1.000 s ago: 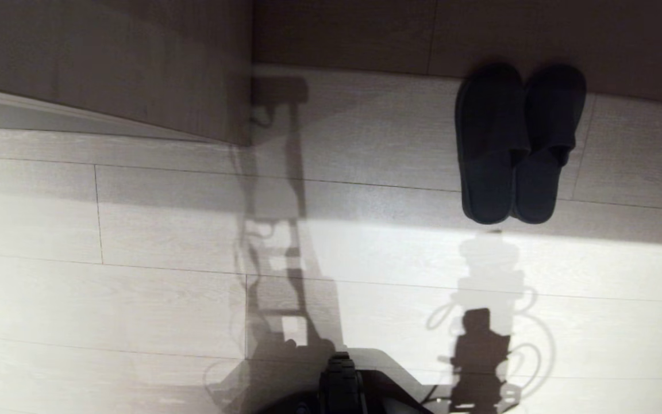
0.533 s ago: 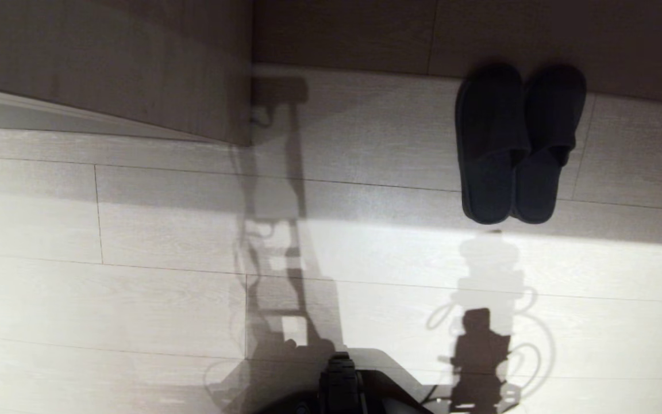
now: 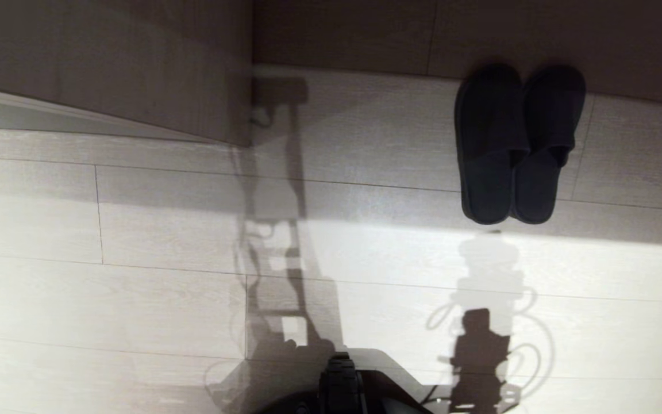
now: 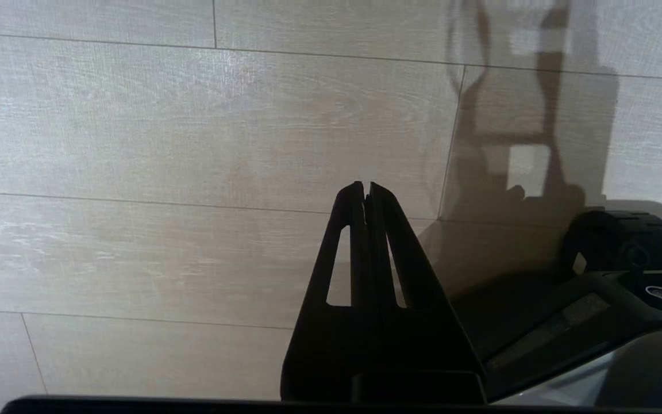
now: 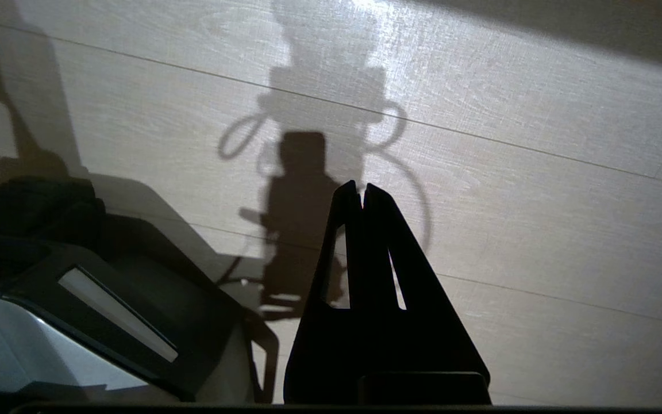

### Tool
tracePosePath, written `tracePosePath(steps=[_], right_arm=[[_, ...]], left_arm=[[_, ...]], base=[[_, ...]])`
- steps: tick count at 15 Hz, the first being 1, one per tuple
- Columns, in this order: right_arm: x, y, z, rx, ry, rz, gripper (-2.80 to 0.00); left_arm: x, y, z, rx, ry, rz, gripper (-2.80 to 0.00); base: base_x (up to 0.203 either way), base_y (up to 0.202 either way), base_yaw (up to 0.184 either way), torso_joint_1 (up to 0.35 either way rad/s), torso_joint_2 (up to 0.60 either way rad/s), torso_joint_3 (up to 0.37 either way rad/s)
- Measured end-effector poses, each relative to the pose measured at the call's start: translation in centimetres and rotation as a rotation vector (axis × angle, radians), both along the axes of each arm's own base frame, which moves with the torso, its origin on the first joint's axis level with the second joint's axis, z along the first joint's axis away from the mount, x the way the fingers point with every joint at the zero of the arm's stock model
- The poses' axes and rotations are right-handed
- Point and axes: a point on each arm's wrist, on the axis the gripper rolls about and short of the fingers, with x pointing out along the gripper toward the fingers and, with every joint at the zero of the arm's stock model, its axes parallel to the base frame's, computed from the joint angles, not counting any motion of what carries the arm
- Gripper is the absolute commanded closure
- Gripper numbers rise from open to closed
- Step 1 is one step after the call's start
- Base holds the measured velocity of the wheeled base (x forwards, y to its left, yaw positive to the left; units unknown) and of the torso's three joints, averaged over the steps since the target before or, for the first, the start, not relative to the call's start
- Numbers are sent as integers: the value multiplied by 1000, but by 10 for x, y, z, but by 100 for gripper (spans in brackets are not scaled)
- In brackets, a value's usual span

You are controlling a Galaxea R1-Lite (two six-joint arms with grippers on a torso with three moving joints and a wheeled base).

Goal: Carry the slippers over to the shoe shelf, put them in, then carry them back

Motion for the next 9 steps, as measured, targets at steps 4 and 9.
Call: tracePosePath(steps=[4,9], right_arm=[[0,0,0,0,1,0,0],[0,0,0,0,1,1,0]], left_arm=[[0,0,0,-1,0,0,0],[0,0,0,-2,0,1,0]], base=[[0,0,0,-1,4,172],[0,0,0,1,4,201]])
